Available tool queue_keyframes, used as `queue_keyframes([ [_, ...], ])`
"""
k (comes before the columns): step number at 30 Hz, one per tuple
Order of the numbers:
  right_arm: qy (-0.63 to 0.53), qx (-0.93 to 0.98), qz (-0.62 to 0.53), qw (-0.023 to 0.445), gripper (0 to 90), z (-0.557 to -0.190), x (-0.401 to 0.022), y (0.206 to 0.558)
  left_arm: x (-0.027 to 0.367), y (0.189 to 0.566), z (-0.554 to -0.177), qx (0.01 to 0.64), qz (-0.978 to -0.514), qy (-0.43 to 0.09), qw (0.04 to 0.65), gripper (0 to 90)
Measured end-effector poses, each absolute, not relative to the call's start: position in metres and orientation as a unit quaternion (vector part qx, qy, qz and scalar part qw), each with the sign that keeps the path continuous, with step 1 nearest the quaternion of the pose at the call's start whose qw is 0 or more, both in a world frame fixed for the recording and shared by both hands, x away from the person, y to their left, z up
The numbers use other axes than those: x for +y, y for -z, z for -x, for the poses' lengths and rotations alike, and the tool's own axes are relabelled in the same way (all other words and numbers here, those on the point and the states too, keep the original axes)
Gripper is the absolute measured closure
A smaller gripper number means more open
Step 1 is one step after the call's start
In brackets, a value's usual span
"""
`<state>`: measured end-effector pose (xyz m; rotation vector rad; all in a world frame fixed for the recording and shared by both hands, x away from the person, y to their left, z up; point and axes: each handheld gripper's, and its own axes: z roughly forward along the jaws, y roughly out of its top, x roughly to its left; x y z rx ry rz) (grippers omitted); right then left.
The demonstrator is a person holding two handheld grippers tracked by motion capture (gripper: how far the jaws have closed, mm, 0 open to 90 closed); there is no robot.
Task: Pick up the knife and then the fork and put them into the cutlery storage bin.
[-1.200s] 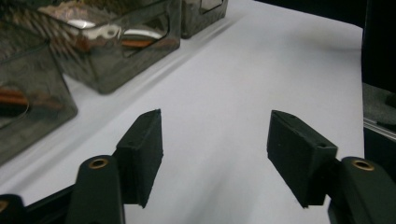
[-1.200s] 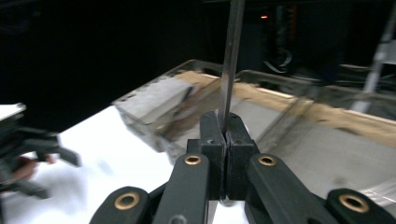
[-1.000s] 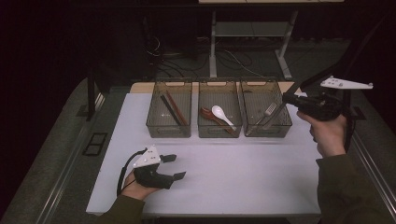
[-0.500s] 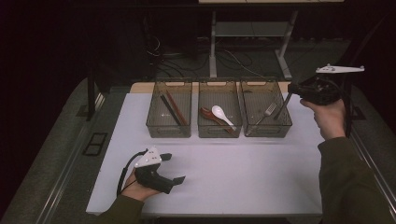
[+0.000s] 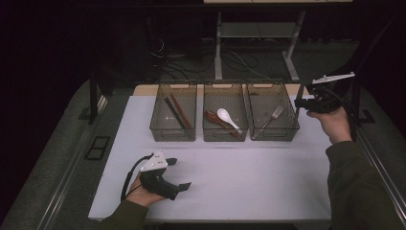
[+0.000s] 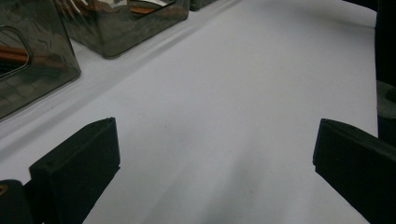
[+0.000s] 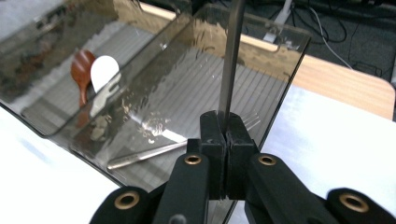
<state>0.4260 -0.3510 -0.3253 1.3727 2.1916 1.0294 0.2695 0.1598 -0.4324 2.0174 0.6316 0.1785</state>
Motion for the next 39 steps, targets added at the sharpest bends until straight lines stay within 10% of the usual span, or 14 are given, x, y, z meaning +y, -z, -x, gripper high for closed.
queue_keyframes([
  [27, -0.321, 0.792, -0.492, 0.166, 86.9, -0.493, -0.291, 0.376, 0.158, 0.431, -0.270, 0.249, -0.832, -0.067, 0.492, 0.3],
  [39, -0.352, 0.778, -0.501, 0.142, 54.8, -0.485, -0.291, 0.379, 0.157, 0.431, -0.271, 0.249, -0.831, -0.064, 0.494, 0.2],
])
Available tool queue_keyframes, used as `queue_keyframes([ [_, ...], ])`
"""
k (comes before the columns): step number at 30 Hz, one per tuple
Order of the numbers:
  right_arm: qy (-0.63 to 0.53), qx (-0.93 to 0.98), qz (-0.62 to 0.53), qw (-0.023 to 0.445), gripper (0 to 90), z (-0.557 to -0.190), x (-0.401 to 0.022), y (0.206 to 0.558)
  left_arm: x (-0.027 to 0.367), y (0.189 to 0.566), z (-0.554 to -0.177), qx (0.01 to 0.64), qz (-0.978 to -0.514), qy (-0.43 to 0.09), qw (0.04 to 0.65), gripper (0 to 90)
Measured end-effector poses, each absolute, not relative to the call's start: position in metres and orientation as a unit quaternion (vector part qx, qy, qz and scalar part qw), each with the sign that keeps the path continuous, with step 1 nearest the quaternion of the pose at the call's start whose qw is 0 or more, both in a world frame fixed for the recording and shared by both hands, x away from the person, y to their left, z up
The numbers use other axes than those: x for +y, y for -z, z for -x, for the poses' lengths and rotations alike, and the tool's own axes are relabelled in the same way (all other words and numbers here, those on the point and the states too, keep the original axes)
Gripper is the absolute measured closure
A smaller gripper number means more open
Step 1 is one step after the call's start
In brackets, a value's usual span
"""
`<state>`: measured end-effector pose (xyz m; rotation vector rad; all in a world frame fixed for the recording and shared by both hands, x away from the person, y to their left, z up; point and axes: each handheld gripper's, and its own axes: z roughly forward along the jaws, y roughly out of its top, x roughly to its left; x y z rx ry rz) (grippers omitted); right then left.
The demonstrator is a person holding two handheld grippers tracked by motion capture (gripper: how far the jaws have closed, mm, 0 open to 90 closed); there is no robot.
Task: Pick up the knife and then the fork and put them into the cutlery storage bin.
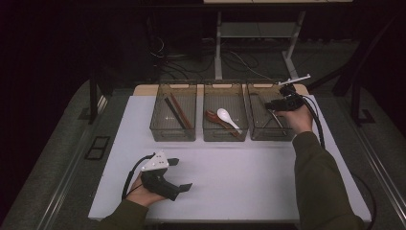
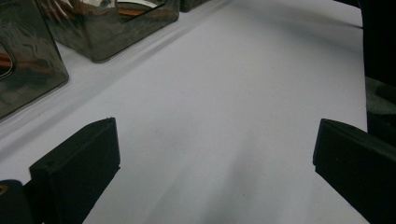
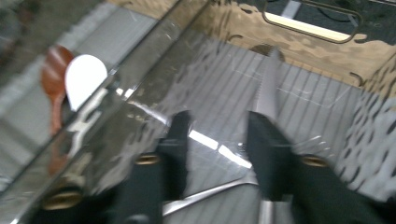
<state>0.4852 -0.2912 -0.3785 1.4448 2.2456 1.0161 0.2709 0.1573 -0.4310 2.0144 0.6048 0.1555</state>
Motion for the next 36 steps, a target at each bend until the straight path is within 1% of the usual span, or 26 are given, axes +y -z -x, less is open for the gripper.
queue_keyframes([
  [3, -0.365, 0.778, -0.493, 0.137, 48.1, -0.478, -0.294, 0.376, 0.157, 0.432, -0.272, 0.251, -0.831, -0.064, 0.492, 0.3],
  [5, -0.378, 0.775, -0.488, 0.135, 41.0, -0.473, -0.297, 0.374, 0.157, 0.432, -0.273, 0.250, -0.833, -0.063, 0.490, 0.3],
  [7, -0.382, 0.775, -0.486, 0.129, 38.0, -0.469, -0.300, 0.373, 0.157, 0.433, -0.274, 0.250, -0.834, -0.063, 0.488, 0.2],
  [8, -0.390, 0.774, -0.483, 0.126, 35.1, -0.466, -0.301, 0.373, 0.157, 0.433, -0.275, 0.250, -0.835, -0.063, 0.486, 0.2],
  [10, -0.399, 0.771, -0.479, 0.131, 30.4, -0.460, -0.303, 0.372, 0.156, 0.434, -0.275, 0.254, -0.834, -0.063, 0.486, 0.2],
  [12, -0.403, 0.768, -0.479, 0.134, 28.2, -0.455, -0.306, 0.371, 0.156, 0.434, -0.275, 0.254, -0.835, -0.064, 0.484, 0.2],
  [14, -0.407, 0.768, -0.475, 0.140, 24.2, -0.448, -0.308, 0.371, 0.156, 0.434, -0.275, 0.253, -0.836, -0.064, 0.483, 0.2],
  [16, -0.416, 0.764, -0.475, 0.136, 19.8, -0.441, -0.310, 0.372, 0.155, 0.434, -0.275, 0.253, -0.836, -0.063, 0.482, 0.3],
  [17, -0.422, 0.762, -0.473, 0.134, 19.2, -0.438, -0.312, 0.372, 0.155, 0.434, -0.275, 0.253, -0.837, -0.063, 0.481, 0.2],
  [22, -0.433, 0.760, -0.461, 0.151, 17.8, -0.419, -0.314, 0.374, 0.156, 0.434, -0.275, 0.252, -0.838, -0.064, 0.480, 0.3],
  [24, -0.432, 0.762, -0.458, 0.155, 15.0, -0.411, -0.314, 0.375, 0.155, 0.434, -0.275, 0.252, -0.839, -0.063, 0.478, 0.3],
  [32, -0.450, 0.757, -0.446, 0.159, 14.9, -0.383, -0.312, 0.380, 0.156, 0.434, -0.275, 0.253, -0.839, -0.064, 0.477, 0.2],
  [34, -0.451, 0.755, -0.444, 0.168, 12.7, -0.377, -0.311, 0.382, 0.156, 0.434, -0.275, 0.254, -0.839, -0.064, 0.477, 0.2],
  [36, -0.454, 0.754, -0.443, 0.171, 12.6, -0.371, -0.310, 0.385, 0.156, 0.434, -0.275, 0.253, -0.839, -0.064, 0.478, 0.3],
])
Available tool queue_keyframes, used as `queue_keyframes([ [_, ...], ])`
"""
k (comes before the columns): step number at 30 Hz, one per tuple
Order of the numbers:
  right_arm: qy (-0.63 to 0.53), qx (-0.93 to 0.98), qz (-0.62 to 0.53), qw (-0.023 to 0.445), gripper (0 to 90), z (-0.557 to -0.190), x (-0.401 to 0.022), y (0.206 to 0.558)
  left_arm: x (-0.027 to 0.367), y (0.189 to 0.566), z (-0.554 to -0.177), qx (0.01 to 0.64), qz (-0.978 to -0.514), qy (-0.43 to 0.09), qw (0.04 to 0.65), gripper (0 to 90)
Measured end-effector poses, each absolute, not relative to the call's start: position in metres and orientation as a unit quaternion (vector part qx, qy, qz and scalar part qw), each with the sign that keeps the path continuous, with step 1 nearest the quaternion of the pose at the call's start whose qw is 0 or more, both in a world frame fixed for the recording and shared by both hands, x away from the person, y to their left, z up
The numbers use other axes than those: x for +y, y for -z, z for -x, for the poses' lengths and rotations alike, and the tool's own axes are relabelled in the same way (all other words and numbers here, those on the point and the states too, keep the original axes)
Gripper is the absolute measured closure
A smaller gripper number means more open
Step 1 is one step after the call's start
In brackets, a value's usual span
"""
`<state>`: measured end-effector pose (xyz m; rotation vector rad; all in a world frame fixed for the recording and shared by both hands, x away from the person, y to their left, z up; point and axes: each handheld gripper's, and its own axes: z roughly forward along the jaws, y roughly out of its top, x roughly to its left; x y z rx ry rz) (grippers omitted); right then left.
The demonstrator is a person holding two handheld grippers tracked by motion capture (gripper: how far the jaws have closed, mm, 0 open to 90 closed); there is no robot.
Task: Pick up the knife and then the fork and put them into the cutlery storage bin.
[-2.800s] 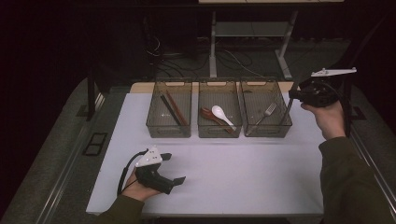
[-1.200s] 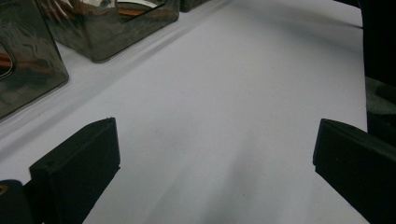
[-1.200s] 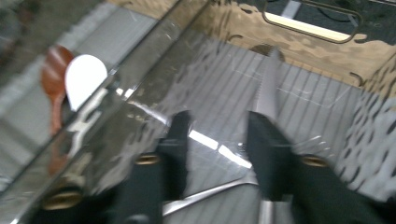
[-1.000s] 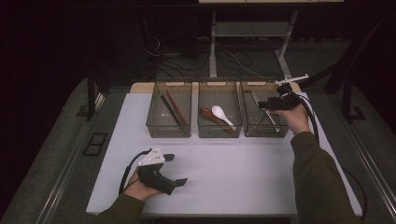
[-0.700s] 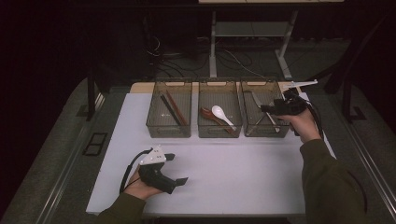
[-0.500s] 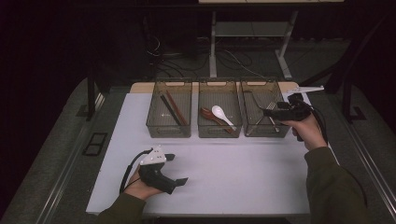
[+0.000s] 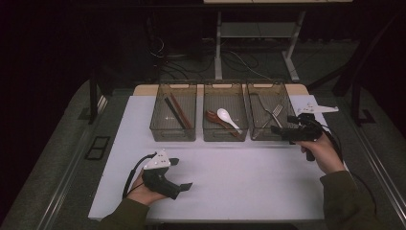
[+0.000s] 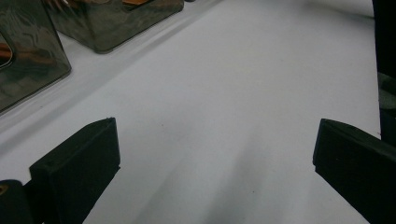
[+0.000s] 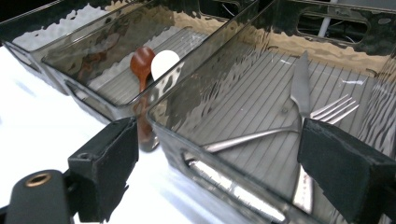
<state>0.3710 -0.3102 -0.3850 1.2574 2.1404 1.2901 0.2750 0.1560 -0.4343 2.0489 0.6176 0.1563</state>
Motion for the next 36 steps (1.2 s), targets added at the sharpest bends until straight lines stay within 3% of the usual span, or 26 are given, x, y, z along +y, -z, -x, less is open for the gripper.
queue_keyframes([
  [36, -0.455, 0.790, -0.386, 0.140, 12.7, -0.260, -0.298, 0.440, 0.160, 0.437, -0.275, 0.258, -0.843, -0.070, 0.467, 0.3],
])
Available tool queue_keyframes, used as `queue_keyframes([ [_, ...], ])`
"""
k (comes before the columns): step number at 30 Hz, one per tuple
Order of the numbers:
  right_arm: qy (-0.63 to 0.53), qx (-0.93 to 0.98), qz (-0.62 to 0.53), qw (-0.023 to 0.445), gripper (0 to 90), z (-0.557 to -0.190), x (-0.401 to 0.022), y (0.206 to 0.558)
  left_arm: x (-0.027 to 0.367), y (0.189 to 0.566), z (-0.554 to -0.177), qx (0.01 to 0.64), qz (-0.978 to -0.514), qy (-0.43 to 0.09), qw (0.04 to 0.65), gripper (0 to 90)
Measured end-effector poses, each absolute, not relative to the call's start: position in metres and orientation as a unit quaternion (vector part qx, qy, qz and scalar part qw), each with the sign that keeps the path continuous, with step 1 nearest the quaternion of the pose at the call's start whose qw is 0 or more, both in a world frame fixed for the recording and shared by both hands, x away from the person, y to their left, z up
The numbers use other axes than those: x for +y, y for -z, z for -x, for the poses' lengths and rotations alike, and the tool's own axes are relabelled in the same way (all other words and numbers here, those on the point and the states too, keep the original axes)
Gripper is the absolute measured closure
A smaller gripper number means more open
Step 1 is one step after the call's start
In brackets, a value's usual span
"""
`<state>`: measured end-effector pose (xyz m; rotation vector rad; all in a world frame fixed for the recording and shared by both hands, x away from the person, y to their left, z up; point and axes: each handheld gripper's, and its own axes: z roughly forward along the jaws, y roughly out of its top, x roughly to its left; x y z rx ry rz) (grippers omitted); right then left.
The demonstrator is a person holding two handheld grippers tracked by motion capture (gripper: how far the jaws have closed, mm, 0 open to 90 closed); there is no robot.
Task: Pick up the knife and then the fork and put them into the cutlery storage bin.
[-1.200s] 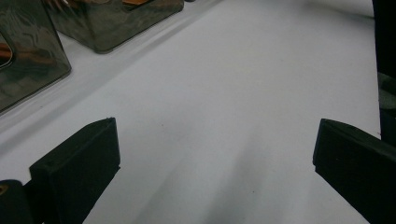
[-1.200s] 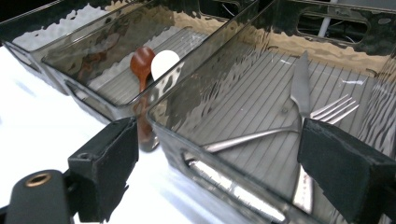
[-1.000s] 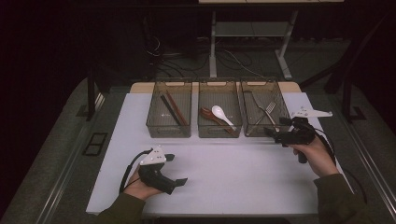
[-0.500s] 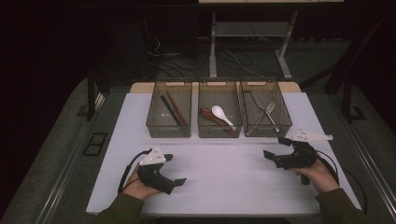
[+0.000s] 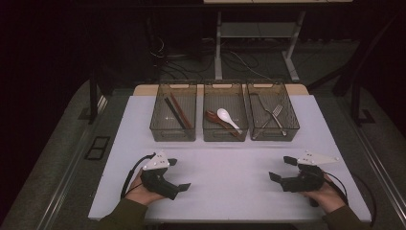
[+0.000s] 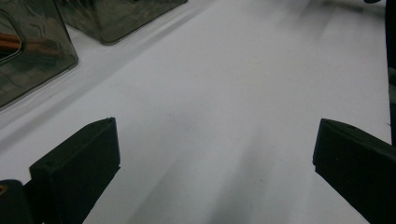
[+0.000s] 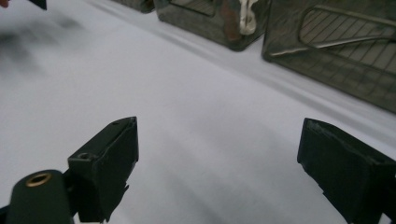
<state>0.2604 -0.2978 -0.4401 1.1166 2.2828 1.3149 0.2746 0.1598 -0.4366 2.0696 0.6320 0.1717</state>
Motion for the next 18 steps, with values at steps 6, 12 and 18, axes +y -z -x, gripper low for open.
queue_keyframes([
  [6, -0.441, 0.804, -0.374, 0.135, 12.7, -0.2572, -0.2937, 0.4454, 0.1602, 0.4366, -0.2740, 0.258, -0.843, -0.072, 0.466, 0.3],
  [12, -0.438, 0.808, -0.371, 0.134, 12.7, -0.2574, -0.2931, 0.4466, 0.1600, 0.4369, -0.2744, 0.258, -0.844, -0.070, 0.464, 0.3],
  [18, -0.439, 0.808, -0.367, 0.137, 12.7, -0.2571, -0.2927, 0.4454, 0.1598, 0.4369, -0.2743, 0.258, -0.844, -0.070, 0.465, 0.3],
])
